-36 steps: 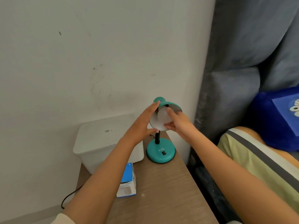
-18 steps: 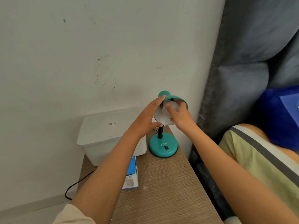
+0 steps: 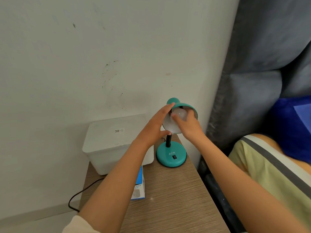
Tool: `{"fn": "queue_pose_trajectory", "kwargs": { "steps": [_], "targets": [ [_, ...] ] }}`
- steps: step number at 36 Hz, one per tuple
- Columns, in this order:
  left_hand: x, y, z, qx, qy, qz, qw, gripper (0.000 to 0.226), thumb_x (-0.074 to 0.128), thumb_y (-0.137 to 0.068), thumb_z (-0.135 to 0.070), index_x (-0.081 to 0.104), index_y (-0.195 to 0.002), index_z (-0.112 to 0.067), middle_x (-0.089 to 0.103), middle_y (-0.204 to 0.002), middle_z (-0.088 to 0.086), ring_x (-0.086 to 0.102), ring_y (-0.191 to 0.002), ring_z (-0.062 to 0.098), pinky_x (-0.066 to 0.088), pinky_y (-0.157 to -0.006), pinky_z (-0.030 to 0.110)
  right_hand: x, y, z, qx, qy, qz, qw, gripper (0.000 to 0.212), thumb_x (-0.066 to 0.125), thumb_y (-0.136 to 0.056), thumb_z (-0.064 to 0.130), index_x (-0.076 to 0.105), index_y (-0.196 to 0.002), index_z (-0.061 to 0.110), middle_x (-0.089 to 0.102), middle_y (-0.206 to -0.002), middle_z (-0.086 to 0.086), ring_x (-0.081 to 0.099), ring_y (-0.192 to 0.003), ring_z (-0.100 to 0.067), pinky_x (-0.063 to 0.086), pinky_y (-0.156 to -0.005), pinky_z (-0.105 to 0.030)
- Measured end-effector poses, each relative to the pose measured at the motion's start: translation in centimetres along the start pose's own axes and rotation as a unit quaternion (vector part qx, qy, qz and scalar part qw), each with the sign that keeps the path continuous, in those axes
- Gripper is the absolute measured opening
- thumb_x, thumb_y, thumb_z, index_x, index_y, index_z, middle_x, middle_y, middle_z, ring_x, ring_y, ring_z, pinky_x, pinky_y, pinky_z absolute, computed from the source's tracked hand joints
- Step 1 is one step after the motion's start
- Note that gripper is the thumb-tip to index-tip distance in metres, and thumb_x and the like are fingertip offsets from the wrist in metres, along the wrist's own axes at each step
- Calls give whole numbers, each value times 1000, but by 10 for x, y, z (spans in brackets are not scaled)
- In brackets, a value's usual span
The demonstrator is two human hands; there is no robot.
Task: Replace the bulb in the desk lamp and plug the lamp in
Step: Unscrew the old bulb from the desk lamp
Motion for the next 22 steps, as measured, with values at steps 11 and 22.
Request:
{"fn": "queue_pose_trajectory", "kwargs": {
  "steps": [11, 22],
  "targets": [
    [-2, -2, 0, 9, -4, 6, 1000, 95, 75, -74, -5, 18, -144, -34, 28, -147, -10, 28, -126, -5, 27, -106, 15, 0, -1, 3, -18, 42, 3, 999, 64, 53, -89, 43, 29, -139, 11, 43, -137, -11, 51, -118, -27, 52, -90, -38],
    [-1, -3, 0, 5, -2, 5, 1000, 97, 76, -73, -5, 15, -141, -39, 28, -151, -4, 27, -127, -3, 27, -106, 19, 0, -2, 1, 16, 25, 8, 1000, 62, 57, -88, 37, 31, -138, 11, 44, -135, -11, 47, -120, -26, 45, -89, -30]
  ]
}}
Point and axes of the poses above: each hand's wrist, its own y-axis away from the middle knuckle, its own x-axis out of the palm, z = x × y, the point moved 8 cm from there along -y, towards the middle knuckle
